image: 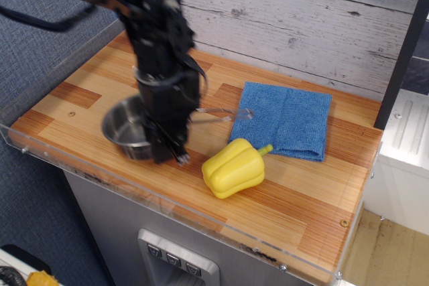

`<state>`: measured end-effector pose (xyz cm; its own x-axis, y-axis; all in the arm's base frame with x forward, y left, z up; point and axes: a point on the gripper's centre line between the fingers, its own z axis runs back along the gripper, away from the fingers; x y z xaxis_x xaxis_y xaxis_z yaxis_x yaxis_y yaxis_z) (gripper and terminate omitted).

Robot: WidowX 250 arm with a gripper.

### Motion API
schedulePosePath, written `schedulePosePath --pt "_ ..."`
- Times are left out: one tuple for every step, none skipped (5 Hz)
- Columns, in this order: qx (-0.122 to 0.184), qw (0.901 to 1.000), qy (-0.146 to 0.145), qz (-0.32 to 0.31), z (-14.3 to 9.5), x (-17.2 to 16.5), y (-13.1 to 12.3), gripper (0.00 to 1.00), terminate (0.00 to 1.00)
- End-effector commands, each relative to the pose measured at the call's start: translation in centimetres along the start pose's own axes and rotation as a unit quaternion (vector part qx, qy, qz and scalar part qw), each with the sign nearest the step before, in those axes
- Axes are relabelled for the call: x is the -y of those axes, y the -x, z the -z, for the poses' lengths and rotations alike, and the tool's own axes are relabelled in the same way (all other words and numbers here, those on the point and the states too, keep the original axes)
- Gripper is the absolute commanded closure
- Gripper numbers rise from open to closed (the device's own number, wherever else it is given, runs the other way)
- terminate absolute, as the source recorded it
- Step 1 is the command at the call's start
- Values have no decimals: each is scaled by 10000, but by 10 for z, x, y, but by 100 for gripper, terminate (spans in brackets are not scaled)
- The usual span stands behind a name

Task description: Put pan on towel

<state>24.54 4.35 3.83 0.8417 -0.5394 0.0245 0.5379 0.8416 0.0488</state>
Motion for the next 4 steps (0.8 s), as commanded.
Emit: schedulePosePath --pt "298 9993 -214 -46 -54 -32 -5 100 0" --pt "544 9982 -233 139 -68 -44 -28 100 0" --pt "623 9970 -288 352 -69 -38 -50 100 0" --pt "652 9945 -256 780 -63 -16 -75 100 0"
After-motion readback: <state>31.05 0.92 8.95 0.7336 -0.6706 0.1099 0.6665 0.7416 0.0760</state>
